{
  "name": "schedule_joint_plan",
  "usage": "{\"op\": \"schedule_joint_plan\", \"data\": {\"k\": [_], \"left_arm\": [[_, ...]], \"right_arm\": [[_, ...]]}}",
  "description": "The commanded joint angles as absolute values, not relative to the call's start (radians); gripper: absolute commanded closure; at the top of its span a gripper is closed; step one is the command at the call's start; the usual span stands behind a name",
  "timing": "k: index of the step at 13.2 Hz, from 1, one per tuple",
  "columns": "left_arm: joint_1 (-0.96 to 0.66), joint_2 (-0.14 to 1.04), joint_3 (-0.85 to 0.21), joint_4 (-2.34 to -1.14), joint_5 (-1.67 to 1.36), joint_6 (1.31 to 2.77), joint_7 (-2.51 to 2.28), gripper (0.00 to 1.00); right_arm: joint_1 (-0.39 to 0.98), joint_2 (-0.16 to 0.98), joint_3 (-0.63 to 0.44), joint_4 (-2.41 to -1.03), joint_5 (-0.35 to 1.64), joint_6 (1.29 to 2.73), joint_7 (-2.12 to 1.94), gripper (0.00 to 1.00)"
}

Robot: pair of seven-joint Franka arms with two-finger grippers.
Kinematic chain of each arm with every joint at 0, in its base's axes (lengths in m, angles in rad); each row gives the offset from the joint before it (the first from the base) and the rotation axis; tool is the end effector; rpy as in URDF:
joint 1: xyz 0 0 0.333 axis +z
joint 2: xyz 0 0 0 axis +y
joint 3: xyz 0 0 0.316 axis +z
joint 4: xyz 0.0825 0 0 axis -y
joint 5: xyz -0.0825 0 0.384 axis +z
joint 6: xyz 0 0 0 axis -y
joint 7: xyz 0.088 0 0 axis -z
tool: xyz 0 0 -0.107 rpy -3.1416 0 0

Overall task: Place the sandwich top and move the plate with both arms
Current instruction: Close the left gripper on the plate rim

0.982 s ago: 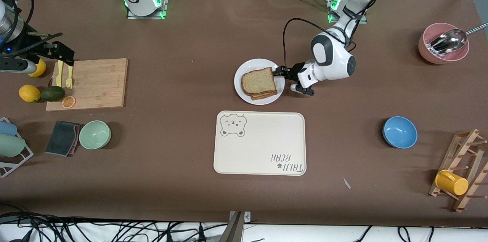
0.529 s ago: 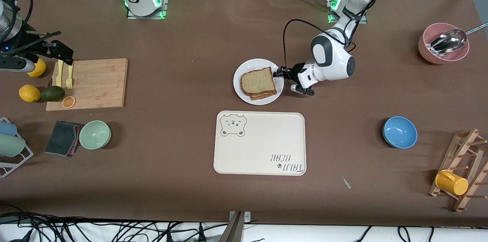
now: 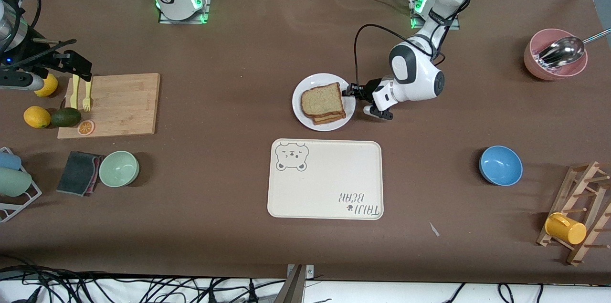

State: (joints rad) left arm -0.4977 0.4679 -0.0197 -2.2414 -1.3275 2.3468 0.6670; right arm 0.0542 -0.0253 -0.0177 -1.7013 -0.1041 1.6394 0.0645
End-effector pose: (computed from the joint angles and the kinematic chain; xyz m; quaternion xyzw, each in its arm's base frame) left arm 0.4328 -0.2635 0.1373 0.9224 -0.0132 -0.1166 0.3681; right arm 0.5491 0.0095 0.5831 0.9985 -0.0095 -0.0156 0.0525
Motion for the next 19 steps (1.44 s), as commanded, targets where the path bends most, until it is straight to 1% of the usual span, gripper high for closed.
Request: {"op": "schedule_joint_plan", "data": {"k": [1,2,3,7,11,13,15,19], "left_arm": [[-0.5,0.492,-0.017,-2.25,-1.353,2.375,0.716,0.94],[-0.499,0.492,-0.017,-2.25,-1.353,2.375,0.716,1.0],[-0.497,0.491,-0.017,-2.25,-1.351,2.375,0.718,1.0],[-0.492,0.497,-0.015,-2.25,-1.382,2.373,0.745,1.0],[-0.473,0.483,-0.015,-2.227,-1.384,2.352,0.759,1.0],[-0.454,0.474,-0.008,-2.215,-1.385,2.297,0.77,1.0],[-0.437,0.46,-0.006,-2.212,-1.385,2.267,0.77,1.0],[-0.423,0.446,-0.003,-2.209,-1.485,2.201,0.77,1.0]], "right_arm": [[0.046,-0.038,-0.017,-1.704,-0.043,1.626,0.054,0.0],[0.046,-0.038,-0.018,-1.706,-0.02,1.629,0.06,0.0],[0.046,-0.038,-0.018,-1.706,-0.011,1.637,0.066,0.0],[0.046,-0.037,-0.018,-1.706,0.05,1.647,0.069,0.0],[0.048,-0.038,-0.02,-1.704,0.055,1.654,0.055,0.0],[0.052,-0.054,-0.018,-1.748,0.055,1.709,0.067,0.0],[0.052,-0.048,-0.02,-1.733,0.058,1.703,0.067,0.0],[0.052,-0.044,-0.02,-1.732,0.058,1.698,0.057,0.0]]}}
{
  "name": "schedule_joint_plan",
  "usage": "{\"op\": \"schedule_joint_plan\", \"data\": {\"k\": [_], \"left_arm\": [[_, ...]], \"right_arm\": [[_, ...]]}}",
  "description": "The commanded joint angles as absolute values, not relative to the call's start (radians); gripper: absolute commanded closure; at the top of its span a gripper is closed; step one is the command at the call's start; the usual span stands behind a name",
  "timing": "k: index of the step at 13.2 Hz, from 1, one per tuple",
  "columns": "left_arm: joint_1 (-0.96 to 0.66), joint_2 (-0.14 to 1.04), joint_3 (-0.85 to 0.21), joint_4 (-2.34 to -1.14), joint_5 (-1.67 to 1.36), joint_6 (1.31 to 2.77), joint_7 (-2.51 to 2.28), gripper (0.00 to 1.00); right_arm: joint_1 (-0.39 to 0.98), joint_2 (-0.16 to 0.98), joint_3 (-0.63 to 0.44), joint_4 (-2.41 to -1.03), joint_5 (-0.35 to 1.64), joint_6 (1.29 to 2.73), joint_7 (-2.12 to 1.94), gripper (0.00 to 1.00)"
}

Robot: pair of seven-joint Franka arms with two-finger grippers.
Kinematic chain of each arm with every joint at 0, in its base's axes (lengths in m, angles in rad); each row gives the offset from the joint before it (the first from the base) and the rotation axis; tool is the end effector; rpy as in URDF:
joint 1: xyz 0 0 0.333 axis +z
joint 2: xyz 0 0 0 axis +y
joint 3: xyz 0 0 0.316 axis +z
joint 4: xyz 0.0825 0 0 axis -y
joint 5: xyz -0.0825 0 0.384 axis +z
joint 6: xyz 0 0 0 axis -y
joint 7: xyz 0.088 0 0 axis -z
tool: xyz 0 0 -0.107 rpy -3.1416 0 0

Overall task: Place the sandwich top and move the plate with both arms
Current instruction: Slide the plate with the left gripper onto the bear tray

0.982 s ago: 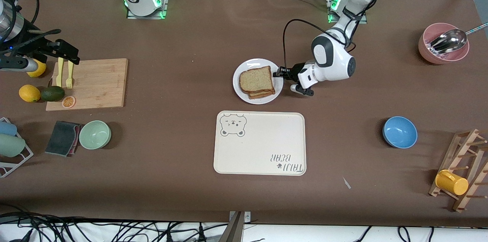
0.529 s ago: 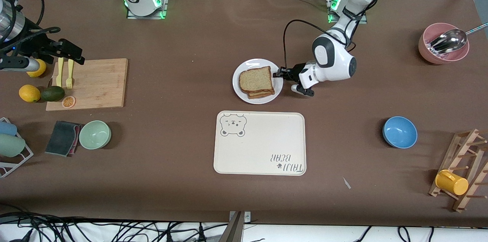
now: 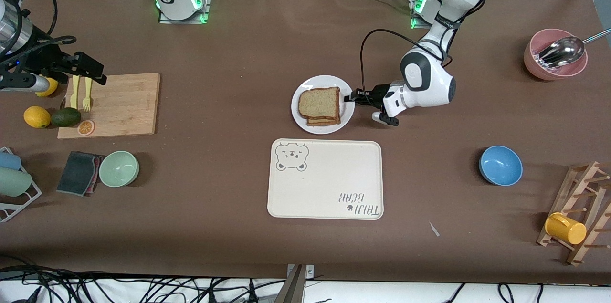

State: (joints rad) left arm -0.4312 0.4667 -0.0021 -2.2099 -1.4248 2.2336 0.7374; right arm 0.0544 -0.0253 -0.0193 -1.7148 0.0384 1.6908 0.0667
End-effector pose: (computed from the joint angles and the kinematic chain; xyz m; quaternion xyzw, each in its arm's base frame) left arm 0.4580 -0.2449 0.1491 0.8945 0.0136 -0.1017 0.4351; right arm 0.5532 0.0230 0.5806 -0.9997 0.0181 0.0003 0.0193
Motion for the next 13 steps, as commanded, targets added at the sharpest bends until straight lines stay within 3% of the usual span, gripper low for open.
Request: {"op": "schedule_joint_plan", "data": {"k": [1,7,13], "left_arm": [[-0.416,0.443,-0.003,-2.198,-1.489,2.186,0.769,1.0],[-0.388,0.446,0.074,-2.122,-1.531,1.991,0.772,1.0],[-0.387,0.656,0.124,-1.814,-1.615,2.002,0.704,1.0]], "right_arm": [[0.052,-0.044,-0.024,-1.726,0.058,1.698,0.052,0.0],[0.051,-0.035,-0.046,-1.697,0.063,1.68,0.063,0.0],[0.052,-0.032,-0.071,-1.695,0.058,1.687,0.063,0.0]]}}
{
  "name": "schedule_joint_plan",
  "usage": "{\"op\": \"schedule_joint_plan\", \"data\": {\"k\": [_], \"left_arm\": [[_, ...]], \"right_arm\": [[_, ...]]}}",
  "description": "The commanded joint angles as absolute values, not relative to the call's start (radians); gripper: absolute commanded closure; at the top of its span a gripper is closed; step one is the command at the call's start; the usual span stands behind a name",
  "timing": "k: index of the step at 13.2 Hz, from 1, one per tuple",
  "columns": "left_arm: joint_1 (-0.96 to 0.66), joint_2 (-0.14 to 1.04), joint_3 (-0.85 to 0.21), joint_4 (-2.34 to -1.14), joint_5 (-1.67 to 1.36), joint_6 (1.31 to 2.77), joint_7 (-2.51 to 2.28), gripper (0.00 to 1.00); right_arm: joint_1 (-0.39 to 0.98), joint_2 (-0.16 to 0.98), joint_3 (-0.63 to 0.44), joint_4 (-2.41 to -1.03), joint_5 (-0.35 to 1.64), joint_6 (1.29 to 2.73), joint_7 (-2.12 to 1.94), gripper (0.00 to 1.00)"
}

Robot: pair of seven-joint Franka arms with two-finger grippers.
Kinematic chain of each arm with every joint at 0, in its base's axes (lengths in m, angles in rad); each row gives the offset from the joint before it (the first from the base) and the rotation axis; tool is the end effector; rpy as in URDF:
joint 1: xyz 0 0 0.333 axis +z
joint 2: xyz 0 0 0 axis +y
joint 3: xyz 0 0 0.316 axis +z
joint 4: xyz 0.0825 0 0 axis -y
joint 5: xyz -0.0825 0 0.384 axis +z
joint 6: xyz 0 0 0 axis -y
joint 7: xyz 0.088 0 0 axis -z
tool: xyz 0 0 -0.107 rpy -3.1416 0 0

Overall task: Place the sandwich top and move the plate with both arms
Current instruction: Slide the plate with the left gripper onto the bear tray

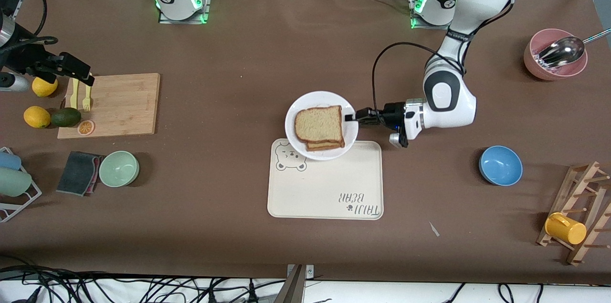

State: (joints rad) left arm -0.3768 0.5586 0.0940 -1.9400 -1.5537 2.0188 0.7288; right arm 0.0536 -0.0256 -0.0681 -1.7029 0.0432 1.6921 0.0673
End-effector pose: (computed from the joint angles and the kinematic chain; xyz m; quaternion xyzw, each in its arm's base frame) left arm 0.5668 -0.2274 0.1967 0.8354 0.0444 -0.0416 0.5462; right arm 0.5546 -0.0043 0.5866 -0.9988 0.0433 -0.0068 0.0225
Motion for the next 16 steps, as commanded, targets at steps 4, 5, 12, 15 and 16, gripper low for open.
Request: {"op": "schedule_joint_plan", "data": {"k": [4,5,12,15,16], "left_arm": [[-0.385,0.777,0.14,-1.643,-1.64,2.109,0.622,1.0],[-0.39,0.801,0.14,-1.617,-1.638,2.118,0.602,1.0],[-0.39,0.862,0.141,-1.609,-1.646,2.169,0.629,1.0],[-0.394,0.854,0.138,-1.62,-1.654,2.21,0.612,0.94],[-0.396,0.848,0.137,-1.624,-1.649,2.223,0.612,0.83]], "right_arm": [[0.057,-0.017,-0.068,-1.683,0.061,1.684,0.063,0.0],[0.06,-0.014,-0.064,-1.683,0.055,1.69,0.063,0.0],[0.054,0.006,-0.069,-1.663,0.058,1.694,0.066,0.0],[0.055,0.037,-0.069,-1.603,0.055,1.678,0.055,0.0],[0.054,0.037,-0.069,-1.601,0.051,1.678,0.055,0.0]]}}
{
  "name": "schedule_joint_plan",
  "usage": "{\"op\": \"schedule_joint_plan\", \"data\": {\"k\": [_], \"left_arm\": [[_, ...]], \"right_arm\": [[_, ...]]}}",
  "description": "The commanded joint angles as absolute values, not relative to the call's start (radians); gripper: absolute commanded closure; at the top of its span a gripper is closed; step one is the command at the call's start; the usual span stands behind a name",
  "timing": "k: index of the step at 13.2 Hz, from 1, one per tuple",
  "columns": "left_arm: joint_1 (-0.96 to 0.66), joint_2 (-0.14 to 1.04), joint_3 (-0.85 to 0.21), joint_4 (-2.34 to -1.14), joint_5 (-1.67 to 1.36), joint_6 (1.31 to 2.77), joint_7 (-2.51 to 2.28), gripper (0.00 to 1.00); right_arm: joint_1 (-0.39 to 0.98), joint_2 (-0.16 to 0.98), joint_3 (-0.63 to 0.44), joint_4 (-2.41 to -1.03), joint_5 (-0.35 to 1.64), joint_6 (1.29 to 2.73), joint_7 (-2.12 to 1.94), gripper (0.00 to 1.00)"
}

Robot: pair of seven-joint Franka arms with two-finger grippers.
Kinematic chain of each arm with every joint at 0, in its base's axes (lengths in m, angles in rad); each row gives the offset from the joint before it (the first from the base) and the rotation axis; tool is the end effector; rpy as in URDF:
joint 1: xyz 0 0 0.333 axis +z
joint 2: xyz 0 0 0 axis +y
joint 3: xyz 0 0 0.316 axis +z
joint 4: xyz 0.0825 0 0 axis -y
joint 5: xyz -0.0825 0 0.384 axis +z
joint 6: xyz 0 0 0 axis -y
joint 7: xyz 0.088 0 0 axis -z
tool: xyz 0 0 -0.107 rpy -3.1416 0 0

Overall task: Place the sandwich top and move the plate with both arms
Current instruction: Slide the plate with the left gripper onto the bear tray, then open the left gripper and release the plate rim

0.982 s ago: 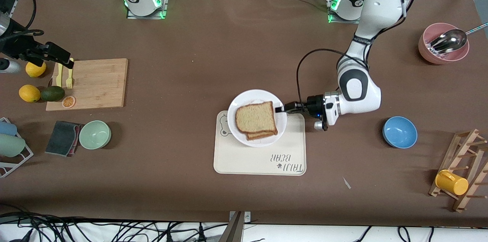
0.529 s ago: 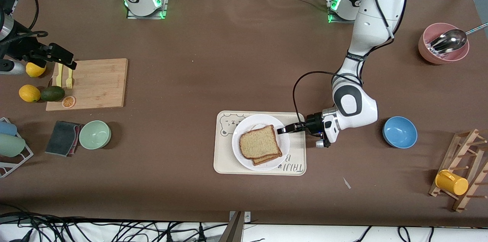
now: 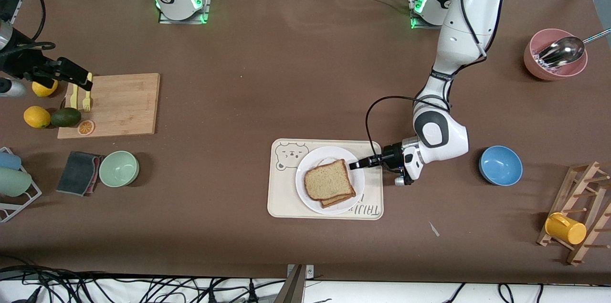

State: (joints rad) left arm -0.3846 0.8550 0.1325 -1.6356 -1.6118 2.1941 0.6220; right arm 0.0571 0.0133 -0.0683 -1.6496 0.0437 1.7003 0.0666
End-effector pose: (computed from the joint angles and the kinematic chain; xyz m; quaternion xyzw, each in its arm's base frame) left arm 0.6404 -0.2110 0.1175 0.8610 0.1387 0.0035 0.4893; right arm 0.5686 -0.0020 0.5912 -0.9987 0.0413 -0.0181 0.0218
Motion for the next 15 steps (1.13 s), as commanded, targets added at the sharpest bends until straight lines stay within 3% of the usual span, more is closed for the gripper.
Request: {"op": "schedule_joint_plan", "data": {"k": [1,2,3,5,9,12,15], "left_arm": [[-0.397,0.848,0.137,-1.635,-1.649,2.224,0.617,0.64],[-0.397,0.841,0.137,-1.661,-1.649,2.23,0.624,0.42],[-0.397,0.816,0.137,-1.702,-1.643,2.236,0.626,0.34],[-0.391,0.757,0.137,-1.77,-1.64,2.237,0.626,0.02],[-0.39,0.536,0.124,-1.957,-1.577,2.385,0.615,0.0],[-0.325,0.248,0.124,-2.193,-1.575,2.39,0.615,0.0],[-0.319,0.076,0.124,-2.305,-1.403,2.401,0.615,0.0]], "right_arm": [[0.052,0.037,-0.069,-1.601,0.052,1.678,0.055,0.0],[0.052,0.037,-0.069,-1.601,0.049,1.678,0.057,0.0],[0.055,0.037,-0.068,-1.601,0.046,1.678,0.057,0.0],[0.058,0.037,-0.066,-1.601,0.038,1.664,0.057,0.0],[0.063,0.037,-0.061,-1.601,-0.001,1.641,0.058,0.0],[0.072,0.037,-0.061,-1.603,-0.003,1.626,0.06,0.0],[0.071,0.037,-0.063,-1.601,-0.002,1.628,0.058,0.0]]}}
